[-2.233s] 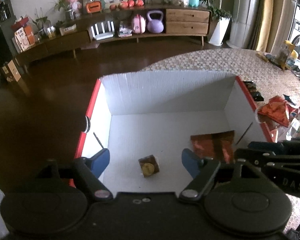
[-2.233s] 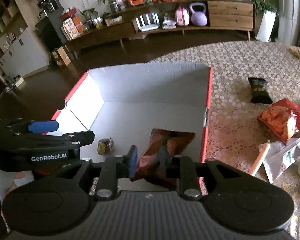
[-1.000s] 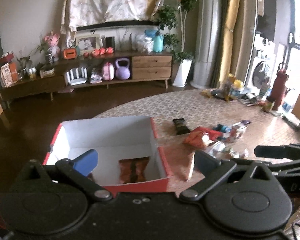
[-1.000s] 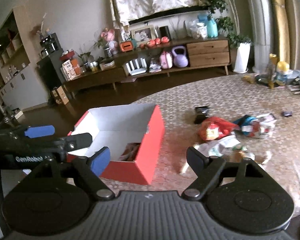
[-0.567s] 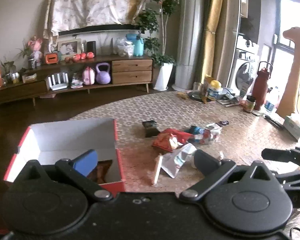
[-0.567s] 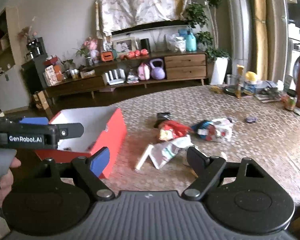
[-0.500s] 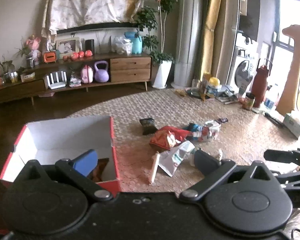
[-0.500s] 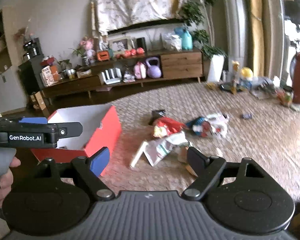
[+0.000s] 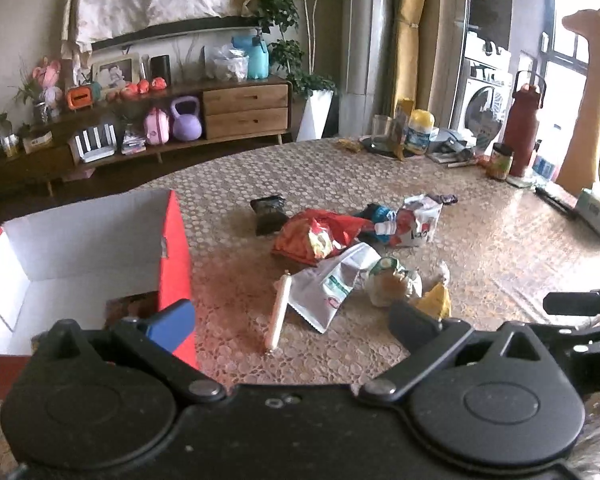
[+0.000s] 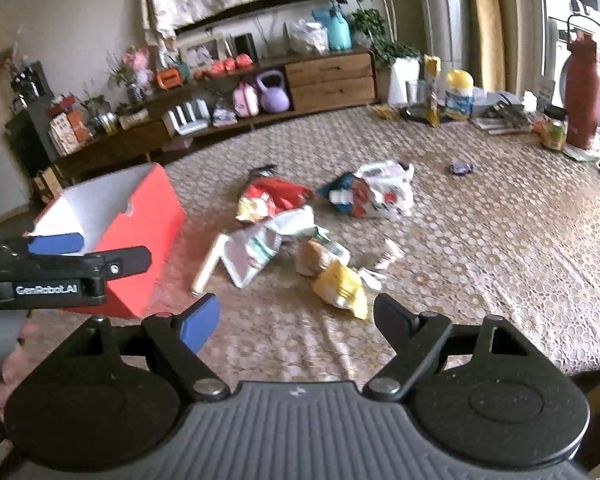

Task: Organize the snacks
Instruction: 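Move the left tool to the white stick snack while the right approaches the yellow bag, then close the left tool on the white stick while the right grasps the yellow bag, then carry the stick and yellow bag into the shoebox and release both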

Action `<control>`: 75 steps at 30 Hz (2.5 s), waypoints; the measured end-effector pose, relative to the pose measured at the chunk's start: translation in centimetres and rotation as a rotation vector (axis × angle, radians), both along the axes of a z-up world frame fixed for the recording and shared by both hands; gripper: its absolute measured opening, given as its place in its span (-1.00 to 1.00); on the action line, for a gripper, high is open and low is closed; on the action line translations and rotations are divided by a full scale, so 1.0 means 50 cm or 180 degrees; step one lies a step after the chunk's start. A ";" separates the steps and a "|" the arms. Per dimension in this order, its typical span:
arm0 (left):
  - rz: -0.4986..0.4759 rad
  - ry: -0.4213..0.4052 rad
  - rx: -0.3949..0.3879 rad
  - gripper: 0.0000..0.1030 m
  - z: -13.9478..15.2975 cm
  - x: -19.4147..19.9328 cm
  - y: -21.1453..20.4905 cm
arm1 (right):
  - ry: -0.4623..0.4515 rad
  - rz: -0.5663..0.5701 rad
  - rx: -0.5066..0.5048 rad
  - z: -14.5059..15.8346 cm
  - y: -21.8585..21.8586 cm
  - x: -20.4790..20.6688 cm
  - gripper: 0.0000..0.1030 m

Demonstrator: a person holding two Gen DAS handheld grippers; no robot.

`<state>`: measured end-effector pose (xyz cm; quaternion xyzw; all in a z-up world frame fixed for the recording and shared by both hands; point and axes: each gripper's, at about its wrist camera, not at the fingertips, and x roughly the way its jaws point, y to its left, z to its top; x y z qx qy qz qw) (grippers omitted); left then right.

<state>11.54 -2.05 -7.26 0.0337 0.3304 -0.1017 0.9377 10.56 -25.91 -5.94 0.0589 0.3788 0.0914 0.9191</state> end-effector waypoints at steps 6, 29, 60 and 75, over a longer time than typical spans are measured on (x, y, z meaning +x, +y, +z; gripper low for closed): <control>0.0041 0.0098 0.0081 0.93 -0.041 0.029 -0.021 | 0.0122 -0.0066 0.0066 -0.048 -0.027 0.044 0.64; 0.0244 0.0507 0.0314 0.00 -0.155 0.157 -0.039 | 0.0369 0.0134 0.0029 -0.157 -0.010 0.166 0.31; 0.0193 0.0700 0.0190 -0.86 -0.172 0.178 -0.025 | 0.0402 -0.0124 0.0010 -0.164 -0.011 0.159 -0.41; 0.0129 0.0696 -0.0029 -0.86 -0.100 0.101 -0.006 | 0.0206 0.0046 0.0077 -0.075 0.024 0.080 -0.41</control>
